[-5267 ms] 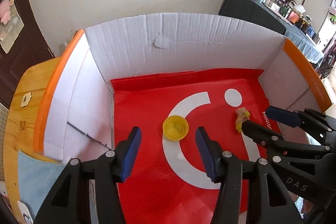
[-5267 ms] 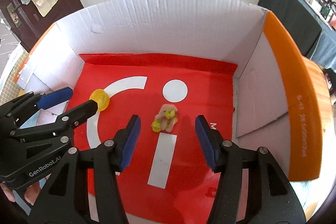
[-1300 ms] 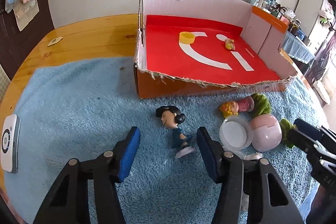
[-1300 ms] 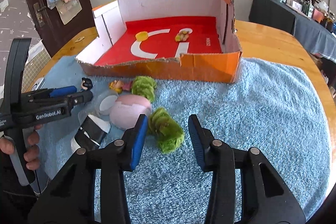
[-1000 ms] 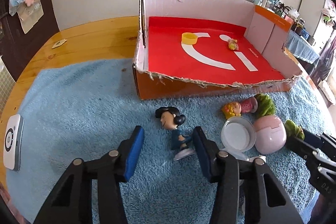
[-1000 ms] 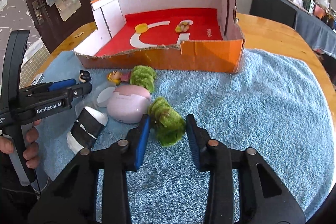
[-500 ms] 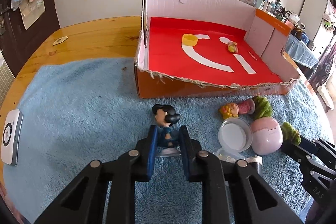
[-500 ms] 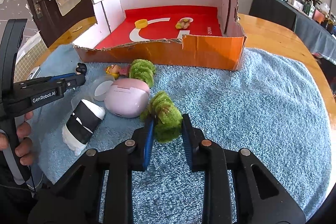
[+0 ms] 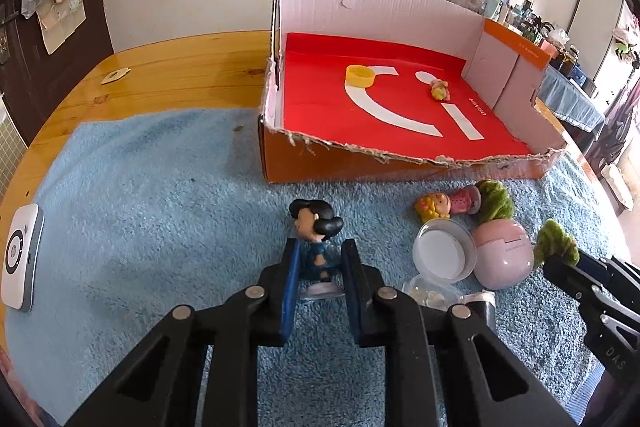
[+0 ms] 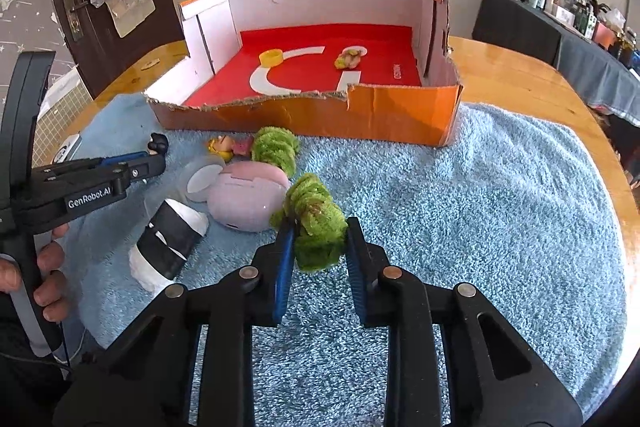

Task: Organize objects
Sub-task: 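Carry the doll figurine and green plush into the red-lined box with both tools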

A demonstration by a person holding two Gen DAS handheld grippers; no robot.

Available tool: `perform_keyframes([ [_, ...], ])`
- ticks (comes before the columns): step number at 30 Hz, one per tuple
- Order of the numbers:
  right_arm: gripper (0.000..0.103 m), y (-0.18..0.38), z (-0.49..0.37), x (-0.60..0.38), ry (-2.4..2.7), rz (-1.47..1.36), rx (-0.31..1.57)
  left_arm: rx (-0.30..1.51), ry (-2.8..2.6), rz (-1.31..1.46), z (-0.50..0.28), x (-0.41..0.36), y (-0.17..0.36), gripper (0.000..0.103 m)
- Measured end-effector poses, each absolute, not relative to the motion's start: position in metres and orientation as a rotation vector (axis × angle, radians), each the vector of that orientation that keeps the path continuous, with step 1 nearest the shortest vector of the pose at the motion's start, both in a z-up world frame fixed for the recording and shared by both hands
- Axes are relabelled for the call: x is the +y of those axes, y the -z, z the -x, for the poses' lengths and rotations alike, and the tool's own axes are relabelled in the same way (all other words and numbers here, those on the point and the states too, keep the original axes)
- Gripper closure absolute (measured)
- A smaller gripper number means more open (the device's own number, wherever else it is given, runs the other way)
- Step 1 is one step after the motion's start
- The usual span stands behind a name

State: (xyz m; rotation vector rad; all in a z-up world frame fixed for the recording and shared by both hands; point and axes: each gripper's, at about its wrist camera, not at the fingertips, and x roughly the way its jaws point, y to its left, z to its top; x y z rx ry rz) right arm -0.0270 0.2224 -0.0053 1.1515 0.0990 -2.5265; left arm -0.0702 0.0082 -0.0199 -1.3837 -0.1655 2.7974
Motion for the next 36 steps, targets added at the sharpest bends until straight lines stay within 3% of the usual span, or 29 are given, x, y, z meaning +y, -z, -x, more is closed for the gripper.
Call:
perform_keyframes([
  [36,0.08,-0.031,0.037,0.197,2.494,-0.999,0.068,-0.123,-2.851,1.251,0.05,0.01,-0.019,0.082],
])
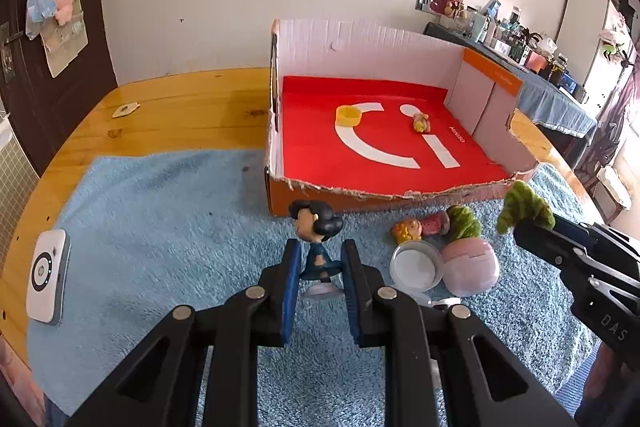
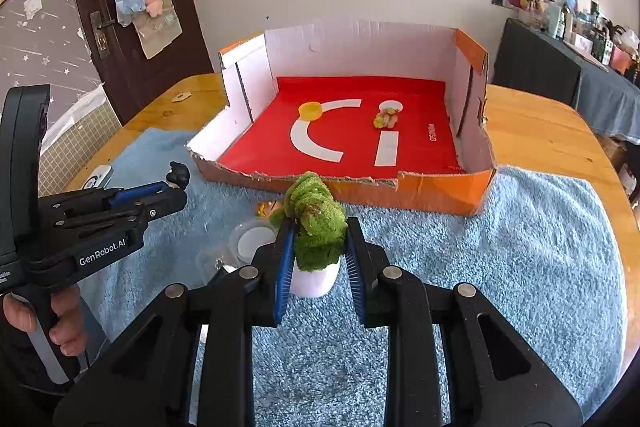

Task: Organize objects
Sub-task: 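Carry the doll figurine and green plush into the red-lined box with both tools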

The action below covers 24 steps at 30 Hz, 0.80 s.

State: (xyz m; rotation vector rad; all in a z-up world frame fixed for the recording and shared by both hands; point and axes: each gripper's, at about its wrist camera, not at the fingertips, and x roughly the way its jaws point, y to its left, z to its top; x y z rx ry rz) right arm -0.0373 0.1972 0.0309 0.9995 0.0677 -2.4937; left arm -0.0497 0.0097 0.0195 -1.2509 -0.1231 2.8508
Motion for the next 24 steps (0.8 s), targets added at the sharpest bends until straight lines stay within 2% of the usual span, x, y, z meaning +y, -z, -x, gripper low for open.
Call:
perform_keyframes([
  [24,0.08,-0.047,0.06,0.196,2.496,-0.984,0.058,-0.101,-2.854,1.182,0.084,0.023,-0.045,0.082],
])
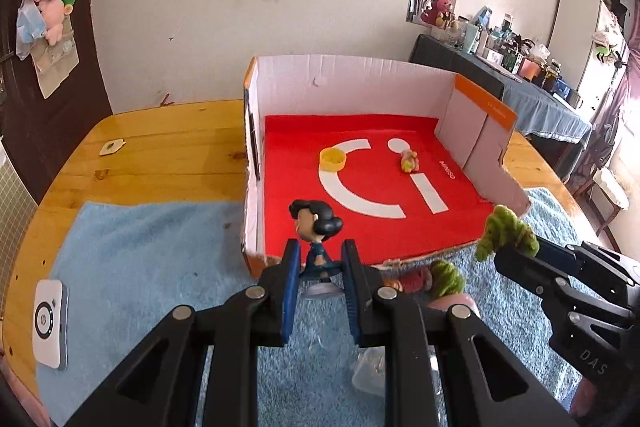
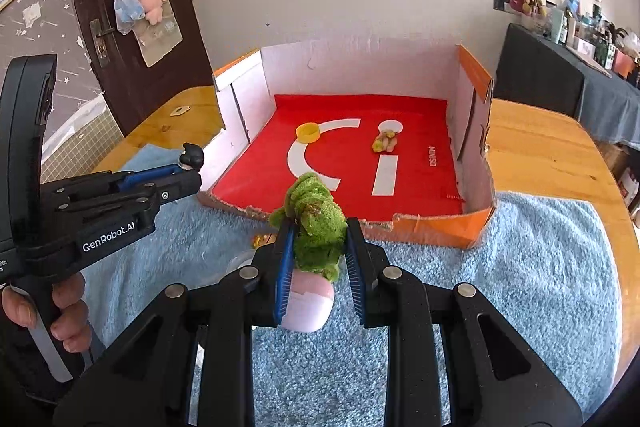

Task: Organize objects
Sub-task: 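Carry the doll figurine and green plush into the red-lined box with both tools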

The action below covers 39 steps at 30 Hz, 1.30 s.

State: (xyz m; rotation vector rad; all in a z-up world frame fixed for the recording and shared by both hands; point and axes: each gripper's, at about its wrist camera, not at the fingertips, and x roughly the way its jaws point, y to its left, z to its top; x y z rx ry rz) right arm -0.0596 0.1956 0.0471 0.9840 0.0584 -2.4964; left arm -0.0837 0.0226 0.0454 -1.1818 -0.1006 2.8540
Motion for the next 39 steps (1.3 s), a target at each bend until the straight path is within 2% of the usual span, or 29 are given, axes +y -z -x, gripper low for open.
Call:
perform_keyframes([
  [20,0.08,-0.052,0.108,0.19,2.492,-1.016,0.077,-0.118,-2.821,1.219,0.133,0.025,-0.046,0.082],
  [39,0.08,-0.028,0.173,0.189,2.433,-1.194,0.073,-0.107,-2.767,1.312,0.189,0.031,-0.032,0.082],
])
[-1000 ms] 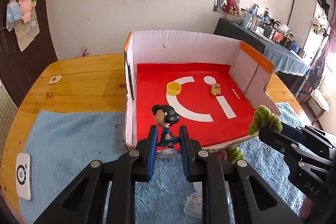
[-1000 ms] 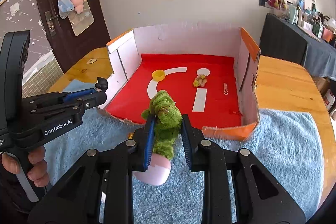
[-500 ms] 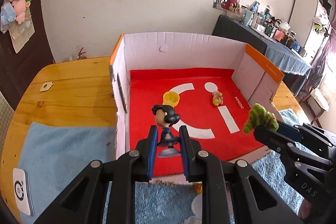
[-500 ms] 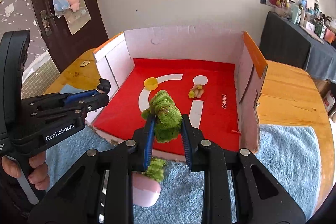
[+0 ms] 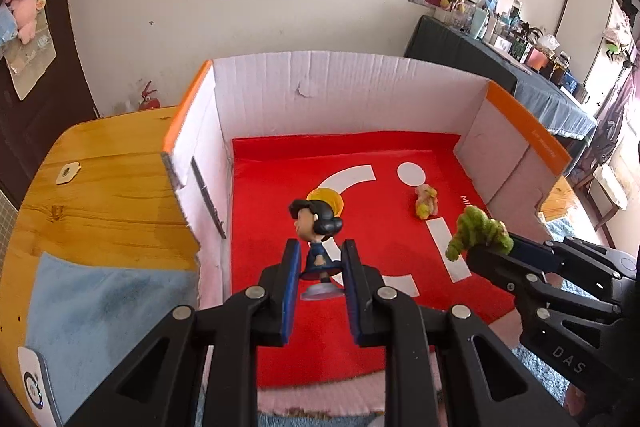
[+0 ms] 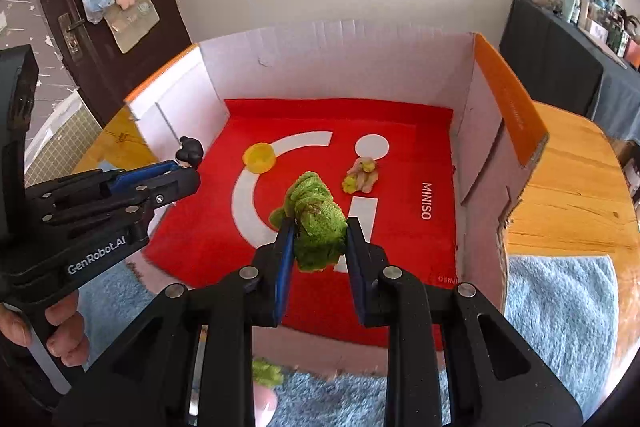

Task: Organize objects
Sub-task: 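Carry the doll figurine and green plush into the red-lined box with both tools, then lower the figurine and green plush onto the red floor and open both tools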

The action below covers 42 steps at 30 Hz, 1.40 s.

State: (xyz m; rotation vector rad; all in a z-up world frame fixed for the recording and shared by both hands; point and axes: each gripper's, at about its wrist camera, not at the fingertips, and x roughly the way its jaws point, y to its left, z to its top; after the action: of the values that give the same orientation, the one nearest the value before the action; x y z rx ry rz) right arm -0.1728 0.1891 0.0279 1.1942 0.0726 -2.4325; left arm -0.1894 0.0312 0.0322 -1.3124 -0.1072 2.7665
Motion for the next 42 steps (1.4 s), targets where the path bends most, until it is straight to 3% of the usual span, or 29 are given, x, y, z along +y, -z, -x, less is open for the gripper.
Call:
perform_keyframes([
  [42,0.079,0.001,0.202,0.192,2.373,-1.372,0.125,-0.13,-2.656,1.5,0.219,0.028,0.009,0.082],
])
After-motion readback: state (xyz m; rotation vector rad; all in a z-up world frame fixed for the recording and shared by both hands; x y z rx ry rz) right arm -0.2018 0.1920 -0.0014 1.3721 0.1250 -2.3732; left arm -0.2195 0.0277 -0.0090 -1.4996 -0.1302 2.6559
